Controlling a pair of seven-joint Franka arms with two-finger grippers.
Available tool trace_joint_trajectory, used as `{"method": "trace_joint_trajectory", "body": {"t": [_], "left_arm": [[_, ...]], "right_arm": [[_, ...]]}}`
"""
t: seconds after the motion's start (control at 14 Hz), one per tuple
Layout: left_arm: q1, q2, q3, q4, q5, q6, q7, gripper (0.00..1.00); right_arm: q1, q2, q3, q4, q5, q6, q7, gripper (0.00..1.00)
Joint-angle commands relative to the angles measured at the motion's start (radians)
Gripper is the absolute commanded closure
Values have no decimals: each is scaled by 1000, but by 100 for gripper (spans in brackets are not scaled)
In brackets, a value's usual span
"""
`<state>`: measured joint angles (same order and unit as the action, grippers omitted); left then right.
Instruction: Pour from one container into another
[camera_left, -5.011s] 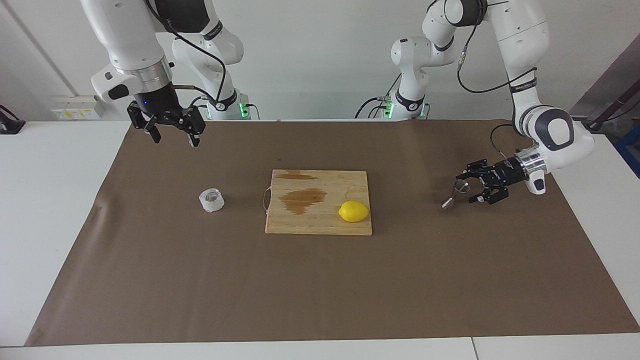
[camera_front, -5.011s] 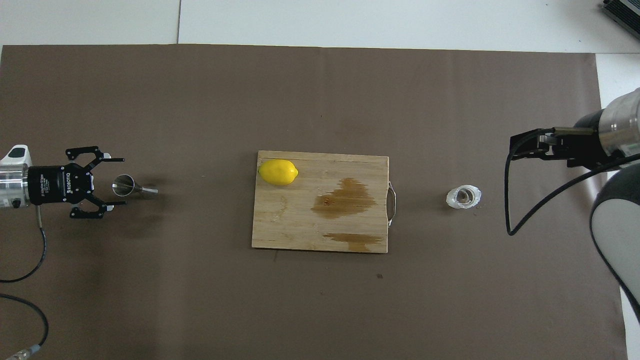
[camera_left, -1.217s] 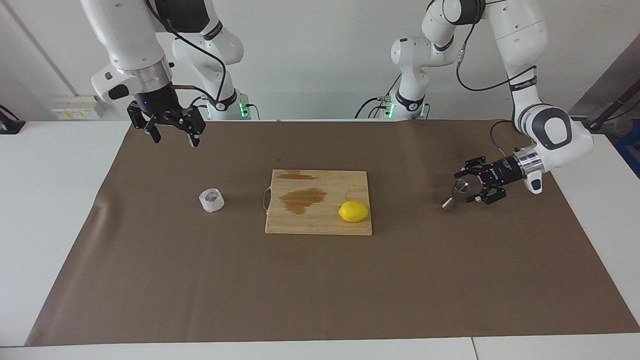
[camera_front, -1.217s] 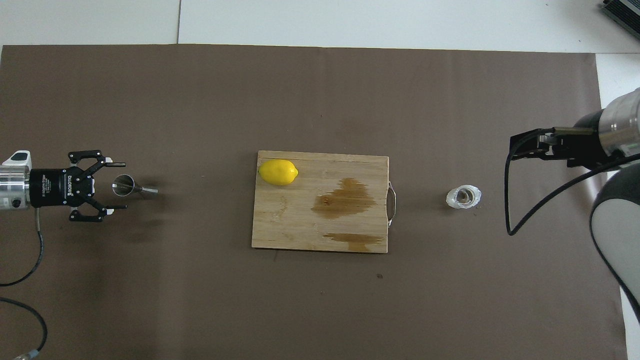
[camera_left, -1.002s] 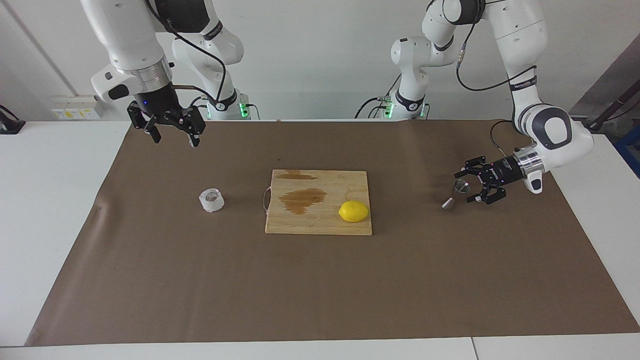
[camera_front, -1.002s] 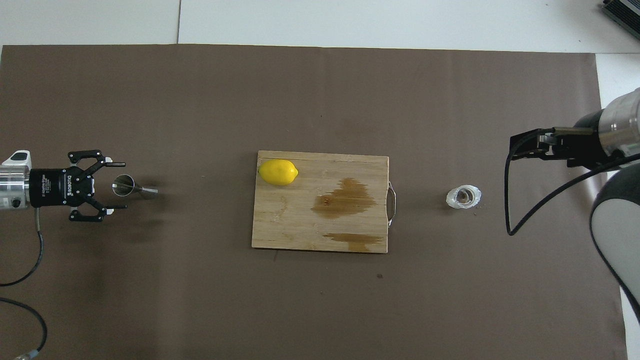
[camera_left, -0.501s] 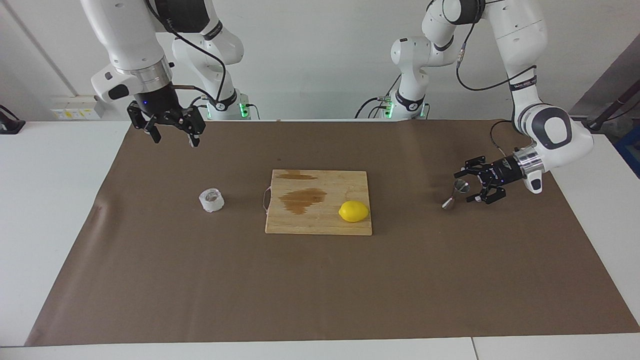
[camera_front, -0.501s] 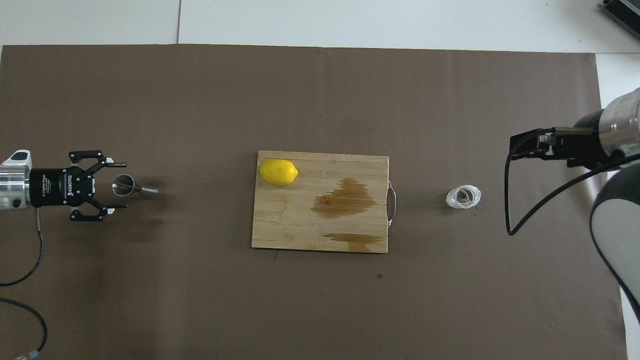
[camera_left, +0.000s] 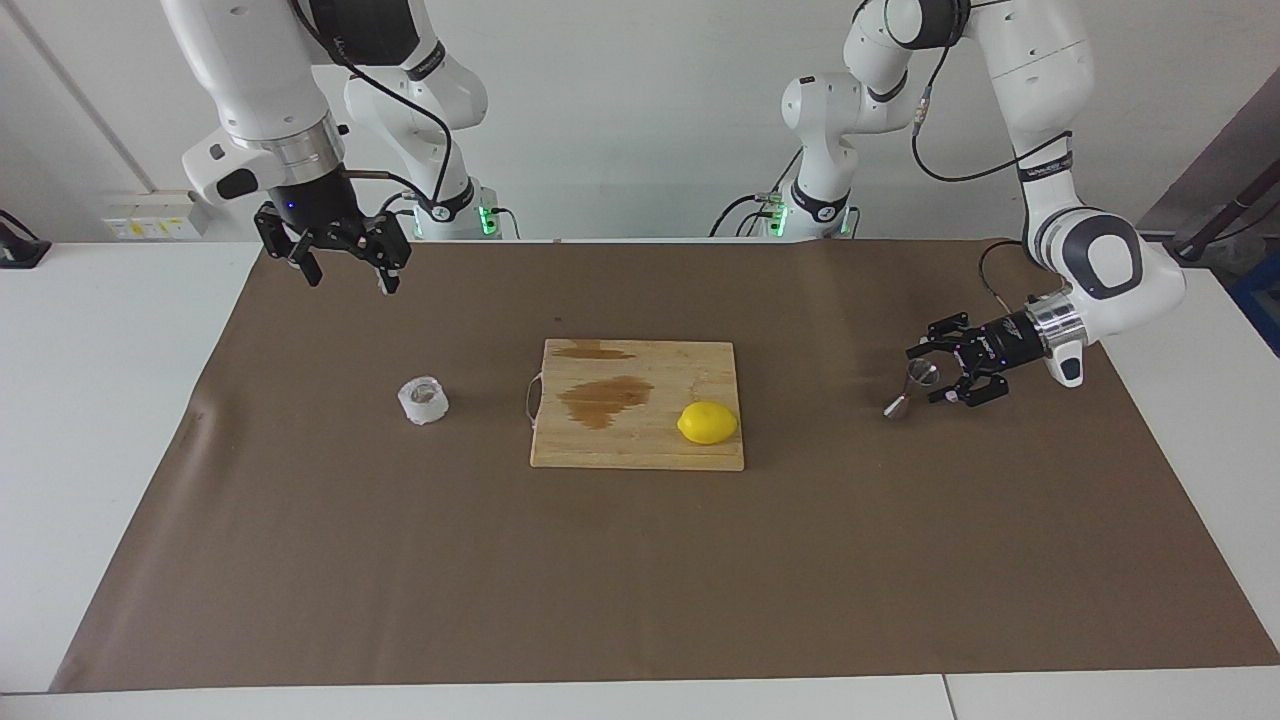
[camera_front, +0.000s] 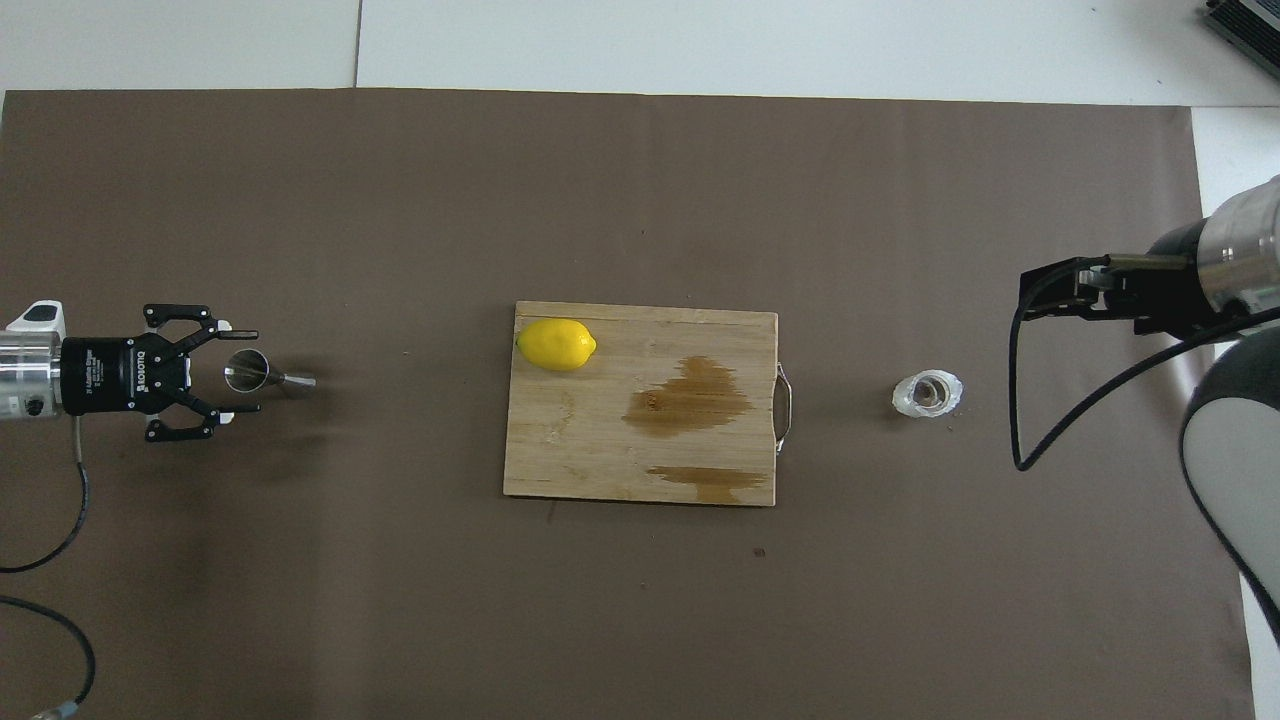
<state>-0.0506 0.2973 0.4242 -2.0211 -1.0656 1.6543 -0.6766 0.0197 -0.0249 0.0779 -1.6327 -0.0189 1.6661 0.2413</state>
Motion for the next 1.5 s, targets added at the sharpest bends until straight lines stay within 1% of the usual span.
{"method": "trace_joint_trajectory", "body": {"t": [0.0,0.29,0.43,0.57,0.64,0.72,0.79,1.0,1.07,1.22,1.36,1.43], "left_arm": [[-21,-26,16,-25,-7,9,6,33],[-21,-24,16,-25,-7,7,6,62],[-21,-24,16,-24,-8,7,6,73],[-21,-24,15,-22,-8,4,5,87],[-21,-26,11,-19,-10,-1,5,96],[-24,-33,5,-16,-16,-2,5,100],[-46,-44,-8,-18,-31,4,-7,100],[-135,-84,-9,-27,-75,7,-38,100],[-171,-96,-9,-31,-108,7,-87,100],[-230,-118,-7,-36,-161,12,-110,100],[-294,-139,-10,-45,-189,51,-165,100],[-339,-156,-10,-60,-227,96,-175,100]], "right_arm": [[-15,8,6,17,27,-19,-20,0],[-15,8,6,17,27,-19,-20,0],[-17,8,6,17,27,-19,-20,0],[-15,8,6,17,27,-19,-20,0],[-15,8,6,17,27,-19,-20,0],[-15,8,6,17,27,-19,-20,0],[-15,8,6,17,27,-19,-20,0],[-15,8,6,17,27,-19,-20,0],[-17,8,6,17,27,-19,-20,0],[-15,8,6,17,27,-19,-20,0],[-15,8,6,17,27,-19,-20,0],[-15,8,6,17,27,-19,-20,0]]}}
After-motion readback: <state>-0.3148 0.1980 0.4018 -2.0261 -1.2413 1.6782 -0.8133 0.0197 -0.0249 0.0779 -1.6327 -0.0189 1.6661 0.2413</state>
